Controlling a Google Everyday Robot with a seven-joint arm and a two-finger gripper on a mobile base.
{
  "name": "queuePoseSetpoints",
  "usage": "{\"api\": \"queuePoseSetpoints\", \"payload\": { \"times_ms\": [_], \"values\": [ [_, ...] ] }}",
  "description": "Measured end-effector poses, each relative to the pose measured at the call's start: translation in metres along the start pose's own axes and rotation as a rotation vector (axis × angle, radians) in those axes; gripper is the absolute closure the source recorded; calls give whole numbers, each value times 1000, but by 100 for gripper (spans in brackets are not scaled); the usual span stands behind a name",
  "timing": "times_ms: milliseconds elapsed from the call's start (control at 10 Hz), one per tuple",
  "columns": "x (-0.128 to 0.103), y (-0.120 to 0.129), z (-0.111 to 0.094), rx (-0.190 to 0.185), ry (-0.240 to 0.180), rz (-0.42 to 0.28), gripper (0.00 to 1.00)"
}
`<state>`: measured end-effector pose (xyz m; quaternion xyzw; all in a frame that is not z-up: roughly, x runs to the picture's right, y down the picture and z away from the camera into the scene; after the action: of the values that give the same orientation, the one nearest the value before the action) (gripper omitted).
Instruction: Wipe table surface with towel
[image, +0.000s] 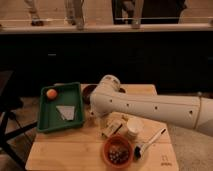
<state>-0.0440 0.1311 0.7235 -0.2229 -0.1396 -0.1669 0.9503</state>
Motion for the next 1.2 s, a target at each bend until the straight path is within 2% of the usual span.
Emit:
{"api": "queuePoseSetpoints", "payload": {
  "times_ms": [400, 600, 1200],
  "values": [
    [-13, -17, 7, 18, -37, -7, 20],
    [-27, -29, 14, 32, -77, -16, 20],
    [-48, -49, 25, 74, -173, -36, 20]
  ]
}}
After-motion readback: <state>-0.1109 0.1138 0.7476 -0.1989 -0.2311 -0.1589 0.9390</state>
